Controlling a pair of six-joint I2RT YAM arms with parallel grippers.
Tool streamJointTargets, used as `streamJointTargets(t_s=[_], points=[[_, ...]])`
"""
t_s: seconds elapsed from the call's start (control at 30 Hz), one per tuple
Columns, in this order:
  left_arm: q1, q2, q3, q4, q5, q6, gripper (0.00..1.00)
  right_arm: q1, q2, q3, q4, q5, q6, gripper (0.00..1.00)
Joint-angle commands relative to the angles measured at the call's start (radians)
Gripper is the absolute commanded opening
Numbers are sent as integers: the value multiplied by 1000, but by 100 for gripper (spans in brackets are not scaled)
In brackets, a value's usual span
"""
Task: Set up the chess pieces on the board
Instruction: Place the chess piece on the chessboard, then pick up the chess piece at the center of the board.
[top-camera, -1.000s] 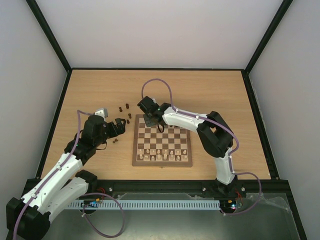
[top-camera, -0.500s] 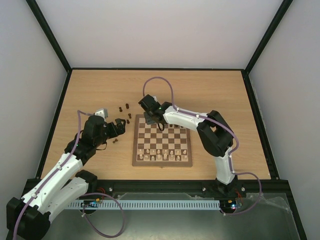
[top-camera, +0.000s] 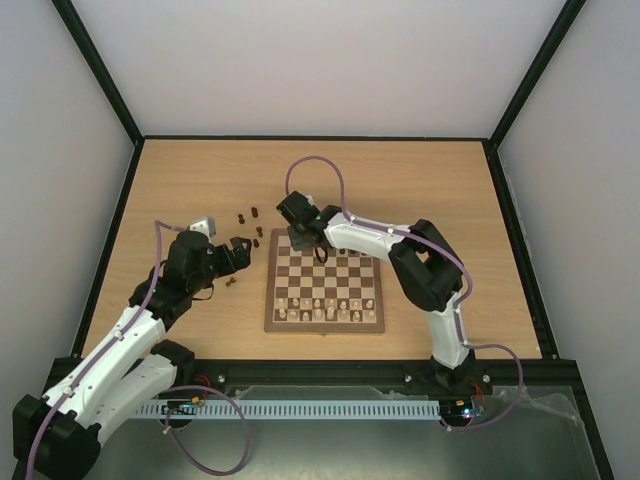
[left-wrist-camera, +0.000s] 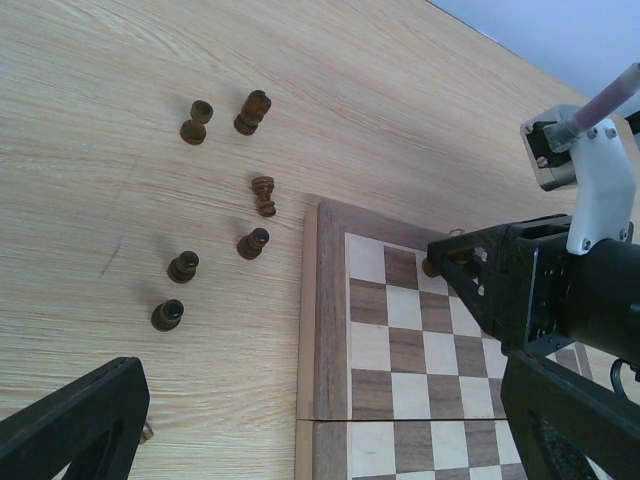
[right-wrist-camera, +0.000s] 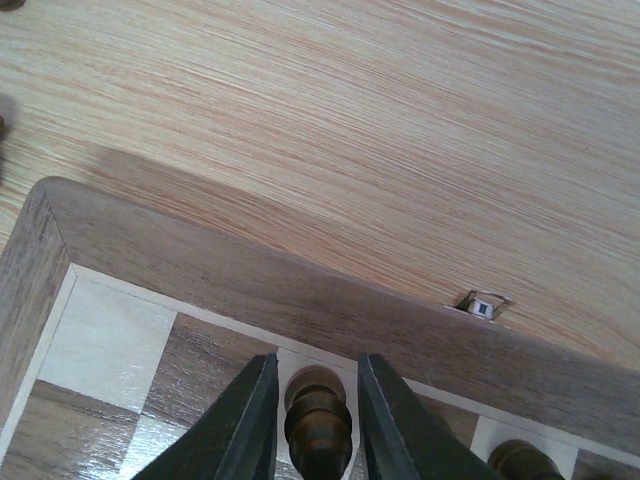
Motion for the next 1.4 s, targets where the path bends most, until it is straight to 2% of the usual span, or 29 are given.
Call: streamJointTargets(t_s=[0.0, 0.3, 0.47, 0.73, 0.83, 1.07, 1.1, 1.37], points=[[-5, -5, -9, -7, -8, -1, 99, -5, 14, 8, -25, 5, 10, 24], [-5, -9, -11, -7, -7, -3, 99, -5, -13, 9, -20, -1, 11, 29], [-5, -12, -10, -7, -7, -3, 100, -5, -58, 16, -23, -6, 13, 40], [-5, -4, 0, 2, -8, -5, 99, -5, -186, 48, -45, -42, 12, 48], [-6, 9, 10, 4, -14, -8, 99, -4, -254, 45, -55, -62, 9, 57], [-5, 49, 33, 1, -34, -15, 99, -4, -409, -11, -69, -104, 2, 97], [-5, 52, 35, 0, -38, -16, 99, -4, -432, -21, -71, -110, 1, 99], [-5, 82, 45, -6, -75, -36, 99, -5, -559, -160, -60, -117, 3, 99]])
